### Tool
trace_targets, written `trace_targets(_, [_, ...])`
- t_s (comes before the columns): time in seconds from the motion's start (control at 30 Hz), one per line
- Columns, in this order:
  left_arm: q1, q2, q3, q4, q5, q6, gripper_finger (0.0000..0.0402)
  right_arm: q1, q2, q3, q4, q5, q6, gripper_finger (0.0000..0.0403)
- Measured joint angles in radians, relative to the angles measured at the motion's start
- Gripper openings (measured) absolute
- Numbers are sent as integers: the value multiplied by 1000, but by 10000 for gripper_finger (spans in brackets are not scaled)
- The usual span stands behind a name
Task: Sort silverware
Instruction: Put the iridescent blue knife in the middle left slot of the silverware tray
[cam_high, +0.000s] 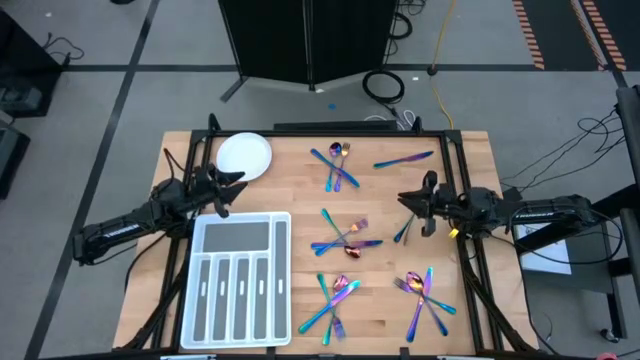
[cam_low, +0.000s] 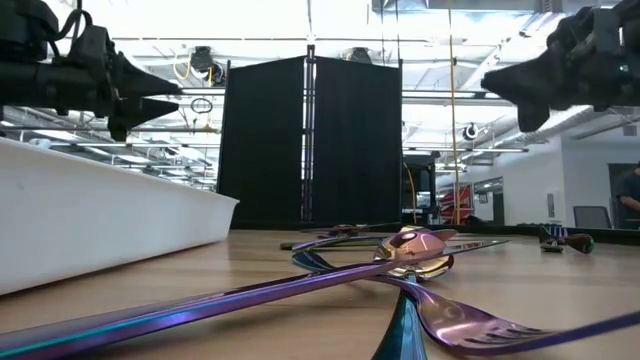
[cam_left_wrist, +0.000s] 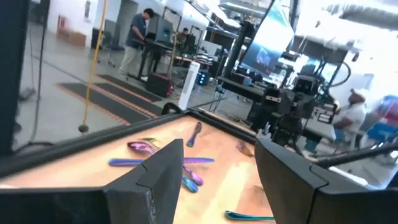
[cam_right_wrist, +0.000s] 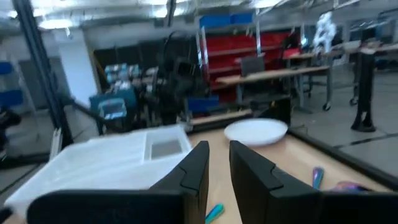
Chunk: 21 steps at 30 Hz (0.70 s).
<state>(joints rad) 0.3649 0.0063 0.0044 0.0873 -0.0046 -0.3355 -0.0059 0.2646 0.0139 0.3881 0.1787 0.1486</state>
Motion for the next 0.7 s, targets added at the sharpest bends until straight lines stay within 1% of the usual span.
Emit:
trace_targets(0.13, [0,0,0,1,49,-27,200,0,1,0,3,8,-25,52])
trace_targets(0.2, [0,0,0,4,80,-68,200,0,3,0,5,7,-24,52])
trace_targets(0.33, [-2,15,14,2,192,-104,200,0,10,0,18,3,18,52])
trace_targets(0.4, [-10,44,44,3,212,-100,200,0,22,0,29,0,26,52])
trace_targets(0.53, [-36,151,128,7,210,-40,200,0,59,0,41,-17,37,52])
trace_targets(0.63, [-55,272,207,2,206,26,200,0,99,1,60,-22,49,52])
trace_targets(0.7, [-68,370,272,-25,181,74,200,0,125,1,79,-19,47,52])
